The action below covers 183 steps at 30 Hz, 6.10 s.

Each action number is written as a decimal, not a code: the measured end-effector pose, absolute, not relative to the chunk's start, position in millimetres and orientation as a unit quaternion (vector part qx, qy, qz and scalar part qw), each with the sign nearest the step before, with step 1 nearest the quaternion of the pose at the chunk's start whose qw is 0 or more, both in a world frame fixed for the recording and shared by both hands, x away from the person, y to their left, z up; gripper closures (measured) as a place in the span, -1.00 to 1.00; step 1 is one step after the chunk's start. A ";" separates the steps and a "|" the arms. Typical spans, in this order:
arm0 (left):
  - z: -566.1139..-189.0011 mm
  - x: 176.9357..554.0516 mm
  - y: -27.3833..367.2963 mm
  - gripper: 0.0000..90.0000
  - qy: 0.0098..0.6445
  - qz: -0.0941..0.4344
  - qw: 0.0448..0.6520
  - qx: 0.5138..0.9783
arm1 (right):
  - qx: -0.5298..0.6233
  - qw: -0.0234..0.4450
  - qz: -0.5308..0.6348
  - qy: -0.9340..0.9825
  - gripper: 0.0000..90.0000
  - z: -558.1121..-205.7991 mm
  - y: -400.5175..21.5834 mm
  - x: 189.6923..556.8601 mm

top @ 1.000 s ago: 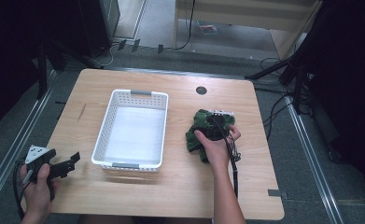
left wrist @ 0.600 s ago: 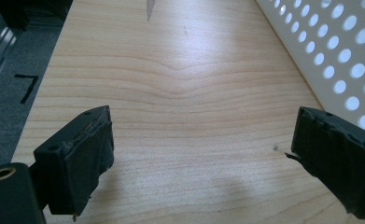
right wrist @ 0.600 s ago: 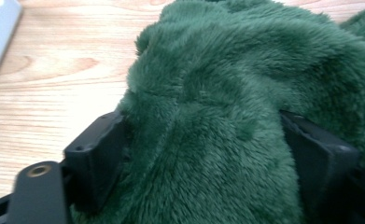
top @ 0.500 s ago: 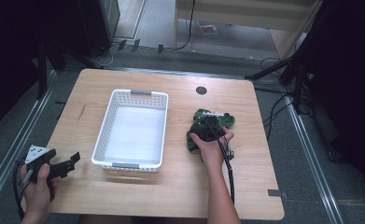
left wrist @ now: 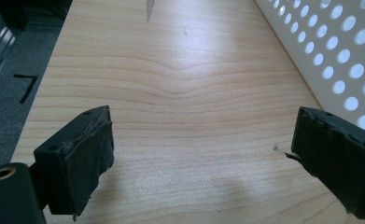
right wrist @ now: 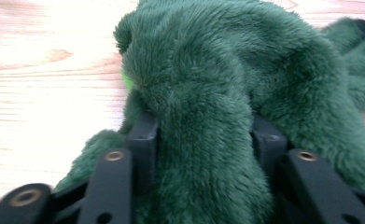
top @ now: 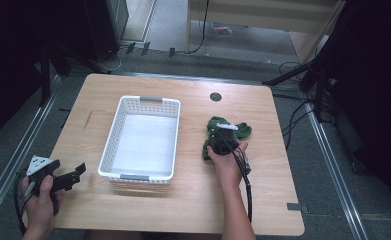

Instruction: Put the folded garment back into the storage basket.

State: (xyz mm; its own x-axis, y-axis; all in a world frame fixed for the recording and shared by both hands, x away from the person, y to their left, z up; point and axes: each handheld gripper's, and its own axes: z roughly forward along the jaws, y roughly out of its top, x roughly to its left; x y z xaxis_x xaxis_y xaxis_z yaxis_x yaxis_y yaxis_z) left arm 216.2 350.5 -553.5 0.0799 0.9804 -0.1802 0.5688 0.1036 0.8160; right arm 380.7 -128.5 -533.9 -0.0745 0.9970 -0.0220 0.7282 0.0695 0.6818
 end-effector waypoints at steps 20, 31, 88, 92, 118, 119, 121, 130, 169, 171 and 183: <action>-553.5 216.6 351.6 -0.85 0.628 0.253 0.400 0.618 | 0.645 0.256 0.344 0.632 0.65 -511.6 -153.9 361.7; -553.6 216.8 350.8 -0.85 0.628 0.256 0.398 0.618 | 0.632 0.253 0.369 0.632 0.65 -450.2 -146.2 346.8; -553.6 217.5 351.3 -0.85 0.629 0.253 0.402 0.616 | 0.567 0.175 0.387 0.706 0.63 -395.6 20.9 345.2; -553.7 217.7 351.6 -0.85 0.629 0.253 0.402 0.616 | 0.561 0.171 0.391 0.709 0.63 -397.7 33.1 345.6; -553.6 217.8 351.8 -0.85 0.629 0.251 0.402 0.616 | 0.554 0.145 0.379 0.727 0.57 -440.4 82.8 359.1; -553.6 217.7 351.9 -0.85 0.629 0.251 0.402 0.617 | 0.553 0.143 0.378 0.729 0.57 -442.9 83.7 359.9; -553.6 217.7 351.9 -0.85 0.629 0.251 0.402 0.617 | 0.555 0.143 0.374 0.730 0.56 -448.0 86.2 361.5; -553.7 217.9 351.8 -0.85 0.629 0.251 0.403 0.616 | 0.561 0.140 0.353 0.736 0.54 -465.9 89.1 368.1; -553.7 217.9 352.1 -0.85 0.629 0.249 0.403 0.616 | 0.569 0.131 0.324 0.744 0.42 -491.0 93.3 373.1; -553.6 217.8 352.1 -0.85 0.629 0.249 0.403 0.616 | 0.569 0.128 0.323 0.745 0.41 -491.3 92.7 373.6; -553.6 217.9 352.1 -0.85 0.629 0.249 0.402 0.617 | 0.573 0.122 0.314 0.747 0.37 -493.2 91.3 375.3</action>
